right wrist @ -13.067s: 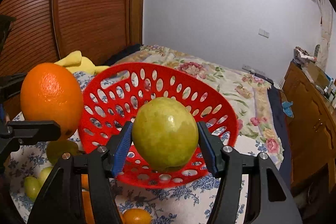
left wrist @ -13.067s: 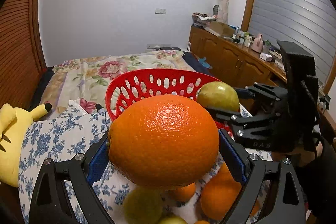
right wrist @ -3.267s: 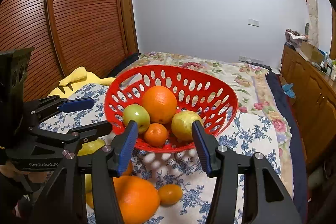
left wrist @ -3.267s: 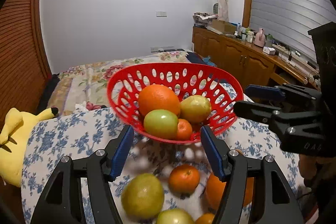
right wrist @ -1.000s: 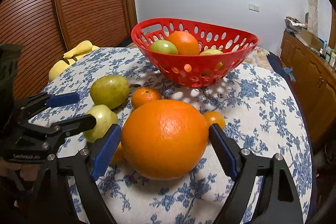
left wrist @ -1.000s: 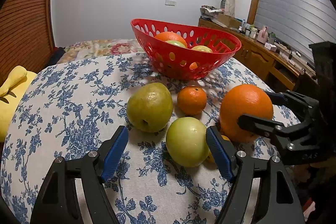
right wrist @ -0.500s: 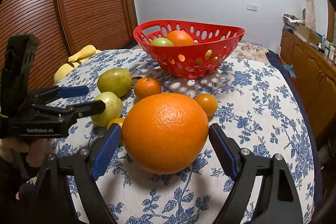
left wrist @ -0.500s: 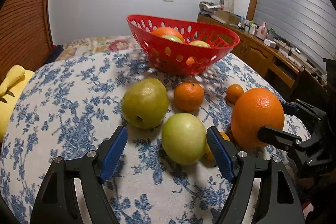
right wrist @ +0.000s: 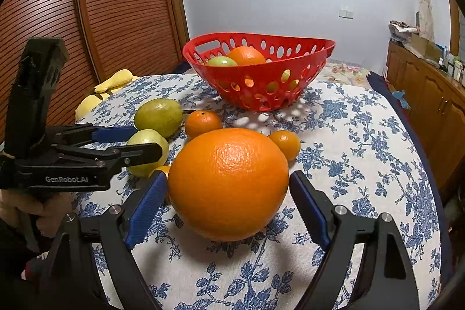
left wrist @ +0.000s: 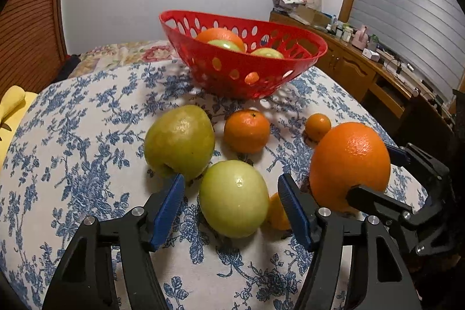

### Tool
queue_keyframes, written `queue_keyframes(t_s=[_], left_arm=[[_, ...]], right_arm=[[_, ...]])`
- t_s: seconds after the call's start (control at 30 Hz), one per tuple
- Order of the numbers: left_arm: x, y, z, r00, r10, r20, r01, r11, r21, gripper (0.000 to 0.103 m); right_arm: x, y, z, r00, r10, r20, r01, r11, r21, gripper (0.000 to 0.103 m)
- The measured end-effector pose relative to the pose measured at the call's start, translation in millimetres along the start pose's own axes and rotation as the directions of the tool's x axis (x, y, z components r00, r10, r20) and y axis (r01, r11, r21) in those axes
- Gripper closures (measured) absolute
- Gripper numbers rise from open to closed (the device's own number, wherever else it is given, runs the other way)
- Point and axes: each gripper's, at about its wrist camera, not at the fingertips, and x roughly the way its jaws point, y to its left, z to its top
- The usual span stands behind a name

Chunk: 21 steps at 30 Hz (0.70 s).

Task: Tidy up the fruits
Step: 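Reach the left tool around a pale green apple while the right tool surrounds the large orange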

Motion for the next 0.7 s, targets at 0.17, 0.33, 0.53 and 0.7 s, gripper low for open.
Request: queue_keyframes(t_s=[0.17,0.33,0.53,0.7], left_arm=[[4.0,-4.2,2.0,1.000,-0.009,-0.004,0.009,1.000,0.009,0.034],[4.2,-4.0,0.4,1.000,0.001,0.004,-0.001,1.000,0.017,0.052],[-2.1,-2.4,-3.6,1.000,0.000,0.006,0.000,1.000,0.009,0.052],[-12.6,0.1,-8.4,1.000,0.000,0.013,0.000,1.000,0.000,0.052]], right_arm=[[0.9,-2.2,0.0,1.000,0.001,-0.005,-0.001,1.000,0.009,0.016],[3.0,-5.9,-0.4,1.000,0.019,-0.014,-0.019,0.999,0.030,0.015],[5.1,-6.3,-0.6,0.999,0.029,-0.024,-0.028,0.999,0.030,0.015],[6.9,-6.2,-0.6,0.999,0.028,-0.031,-0.027,0.999,0.029,0.014]])
